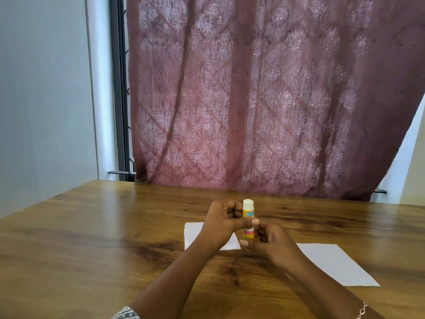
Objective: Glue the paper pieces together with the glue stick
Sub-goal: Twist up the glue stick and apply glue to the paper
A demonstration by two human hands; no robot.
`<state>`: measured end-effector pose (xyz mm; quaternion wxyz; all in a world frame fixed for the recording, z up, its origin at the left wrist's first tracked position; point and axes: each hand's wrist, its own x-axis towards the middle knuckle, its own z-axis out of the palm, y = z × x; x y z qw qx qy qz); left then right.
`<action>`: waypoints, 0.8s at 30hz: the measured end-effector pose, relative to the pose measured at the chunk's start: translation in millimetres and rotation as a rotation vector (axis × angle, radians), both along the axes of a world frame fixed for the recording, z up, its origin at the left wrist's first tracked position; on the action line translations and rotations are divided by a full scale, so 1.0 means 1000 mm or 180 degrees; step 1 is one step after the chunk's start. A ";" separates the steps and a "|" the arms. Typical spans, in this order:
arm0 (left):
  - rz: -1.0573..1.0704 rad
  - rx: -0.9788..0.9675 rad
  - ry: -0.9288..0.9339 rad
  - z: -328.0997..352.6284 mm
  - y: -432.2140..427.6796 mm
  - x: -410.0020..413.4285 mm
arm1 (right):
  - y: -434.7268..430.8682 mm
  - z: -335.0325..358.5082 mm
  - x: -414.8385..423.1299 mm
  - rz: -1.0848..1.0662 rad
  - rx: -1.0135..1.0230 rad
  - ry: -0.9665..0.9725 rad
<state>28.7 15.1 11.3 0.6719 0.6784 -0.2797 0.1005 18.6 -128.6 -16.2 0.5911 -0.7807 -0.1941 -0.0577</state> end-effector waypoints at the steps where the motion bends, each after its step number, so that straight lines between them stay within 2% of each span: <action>1: 0.0009 0.0003 0.0000 0.000 0.000 0.000 | -0.001 0.001 0.000 0.0054 0.0036 -0.0035; 7: -0.0063 -0.0063 0.0018 0.001 0.003 0.000 | -0.005 0.008 -0.010 0.0733 0.0610 0.0297; 16: -0.0032 -0.0069 0.0055 -0.001 0.000 0.001 | 0.001 0.006 -0.006 -0.0002 0.0262 0.0156; 22: -0.0156 -0.0080 0.0097 0.002 0.003 -0.001 | -0.003 0.013 -0.013 0.0666 0.0573 0.0307; 24: -0.0124 -0.0095 0.0102 0.002 0.003 -0.001 | -0.003 0.013 -0.014 0.0650 0.0576 0.0297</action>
